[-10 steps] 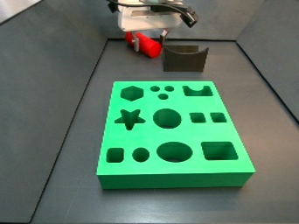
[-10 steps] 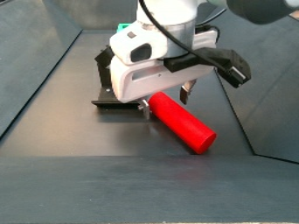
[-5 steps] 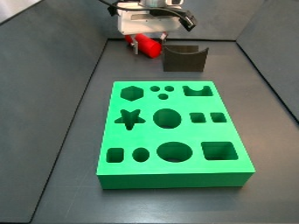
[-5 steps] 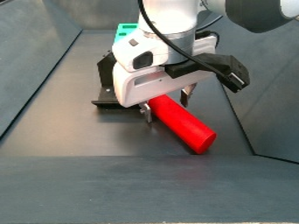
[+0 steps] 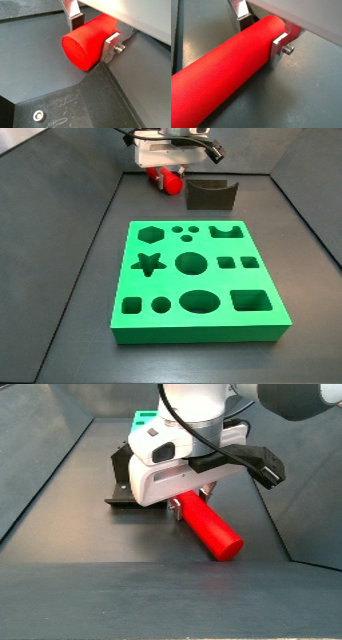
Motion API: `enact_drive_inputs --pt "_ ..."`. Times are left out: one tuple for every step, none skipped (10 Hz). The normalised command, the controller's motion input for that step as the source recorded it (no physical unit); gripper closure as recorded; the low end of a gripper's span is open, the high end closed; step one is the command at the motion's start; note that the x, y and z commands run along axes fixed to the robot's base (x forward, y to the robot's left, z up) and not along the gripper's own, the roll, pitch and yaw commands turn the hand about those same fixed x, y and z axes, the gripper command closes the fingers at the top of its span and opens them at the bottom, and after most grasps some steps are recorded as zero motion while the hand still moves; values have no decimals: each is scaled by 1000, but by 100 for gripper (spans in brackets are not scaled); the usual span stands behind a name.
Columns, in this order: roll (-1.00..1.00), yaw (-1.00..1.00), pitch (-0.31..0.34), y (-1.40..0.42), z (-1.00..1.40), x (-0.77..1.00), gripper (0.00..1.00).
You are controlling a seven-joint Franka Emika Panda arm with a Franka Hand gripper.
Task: Pick up the round object. Move up. Place the round object on the fixture. Regrasp the round object. Move to above the board. Insert the round object.
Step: Pick up the round object, then move up.
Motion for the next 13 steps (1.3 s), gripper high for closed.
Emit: enact_drive_inputs --pt "0 0 0 0 0 0 100" --pt "0 0 0 0 0 0 100" --pt "0 0 0 0 0 0 100" --pt "0 0 0 0 0 0 100" --pt "0 0 0 0 0 0 100" --pt "0 0 0 0 0 0 100" --pt "0 0 0 0 0 0 100" --pt "0 0 0 0 833 0 100" --pt "-1 -29 24 44 775 -42 100" --pt "10 -35 35 35 678 -45 100" --pt "31 -35 45 15 506 -27 100" --pt "48 -32 59 10 361 -22 100" --pt "65 -27 68 6 215 -18 100"
